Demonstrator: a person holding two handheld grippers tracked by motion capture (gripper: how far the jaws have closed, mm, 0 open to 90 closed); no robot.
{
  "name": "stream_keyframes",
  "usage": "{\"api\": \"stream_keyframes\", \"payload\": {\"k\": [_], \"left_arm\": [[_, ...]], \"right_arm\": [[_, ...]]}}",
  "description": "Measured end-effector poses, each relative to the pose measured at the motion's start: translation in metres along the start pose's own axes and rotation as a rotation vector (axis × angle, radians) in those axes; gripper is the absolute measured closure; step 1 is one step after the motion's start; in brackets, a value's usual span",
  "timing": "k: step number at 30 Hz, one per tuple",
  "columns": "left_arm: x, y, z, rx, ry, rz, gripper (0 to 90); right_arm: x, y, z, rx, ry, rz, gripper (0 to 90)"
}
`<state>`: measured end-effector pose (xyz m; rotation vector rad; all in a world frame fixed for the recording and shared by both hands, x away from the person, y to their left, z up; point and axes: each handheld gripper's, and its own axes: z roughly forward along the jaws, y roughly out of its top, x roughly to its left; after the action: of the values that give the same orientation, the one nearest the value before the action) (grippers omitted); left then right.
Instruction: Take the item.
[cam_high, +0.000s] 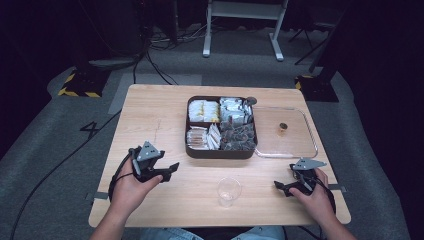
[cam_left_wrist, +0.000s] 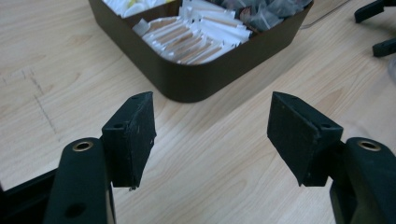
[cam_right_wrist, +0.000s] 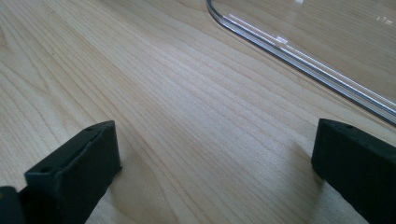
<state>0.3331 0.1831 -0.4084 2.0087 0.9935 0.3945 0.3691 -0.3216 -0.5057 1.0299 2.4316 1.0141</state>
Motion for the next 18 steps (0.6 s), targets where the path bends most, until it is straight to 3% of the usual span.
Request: {"api": "stream_keyframes", "payload": {"k": [12, 15, 18], "left_arm": [[0.002, 0.040, 0.017, -0.039, 0.031, -0.006, 33.0], [0.003, 0.045, 0.022, -0.043, 0.022, -0.004, 33.1], [0.006, 0.052, 0.030, -0.063, -0.016, -0.014, 33.5]], "right_arm": [[0.000, 0.000, 0.000, 0.000, 0.000, 0.000, 1.0], [0.000, 0.000, 0.000, 0.000, 0.001, -0.001, 1.0], [0.000, 0.000, 0.000, 0.000, 0.002, -0.001, 1.0]]}}
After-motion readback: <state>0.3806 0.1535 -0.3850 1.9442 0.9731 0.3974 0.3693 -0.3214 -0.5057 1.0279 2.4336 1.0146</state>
